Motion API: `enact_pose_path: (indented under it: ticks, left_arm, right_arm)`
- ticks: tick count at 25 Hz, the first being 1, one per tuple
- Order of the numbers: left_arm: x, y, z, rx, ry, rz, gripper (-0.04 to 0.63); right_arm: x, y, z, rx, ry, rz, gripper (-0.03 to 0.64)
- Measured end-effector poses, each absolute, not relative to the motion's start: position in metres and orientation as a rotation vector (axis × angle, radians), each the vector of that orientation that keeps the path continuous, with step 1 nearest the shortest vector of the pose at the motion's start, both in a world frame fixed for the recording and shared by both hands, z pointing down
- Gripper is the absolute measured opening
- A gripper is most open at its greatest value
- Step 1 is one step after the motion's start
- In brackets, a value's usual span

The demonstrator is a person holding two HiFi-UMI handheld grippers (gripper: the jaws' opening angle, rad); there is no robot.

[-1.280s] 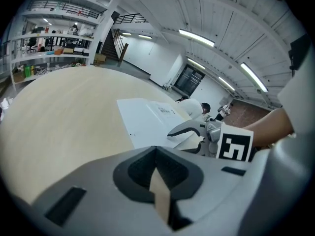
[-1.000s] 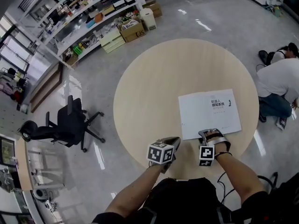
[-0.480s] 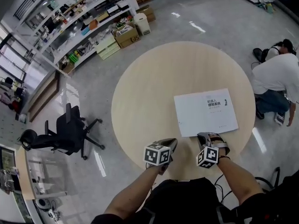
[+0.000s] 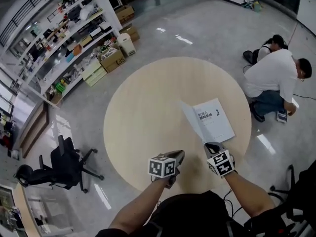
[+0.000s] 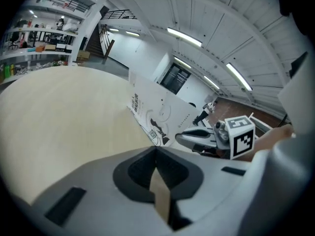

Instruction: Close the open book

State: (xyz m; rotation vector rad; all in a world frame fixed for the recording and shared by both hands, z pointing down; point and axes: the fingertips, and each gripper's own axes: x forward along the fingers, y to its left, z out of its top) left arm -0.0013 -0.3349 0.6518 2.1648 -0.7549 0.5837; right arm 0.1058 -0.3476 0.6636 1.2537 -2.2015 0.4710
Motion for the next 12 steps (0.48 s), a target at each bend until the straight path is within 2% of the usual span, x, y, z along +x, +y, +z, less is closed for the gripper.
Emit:
enact_pose_path:
  ticks: [12]
  left_arm:
    - [0.030, -0.321, 0.651, 2.156, -0.697, 0.631, -0.011]
  right_arm:
    - [0.200, -0.332, 0.690, 1.580, -2.095, 1.034, 0.006]
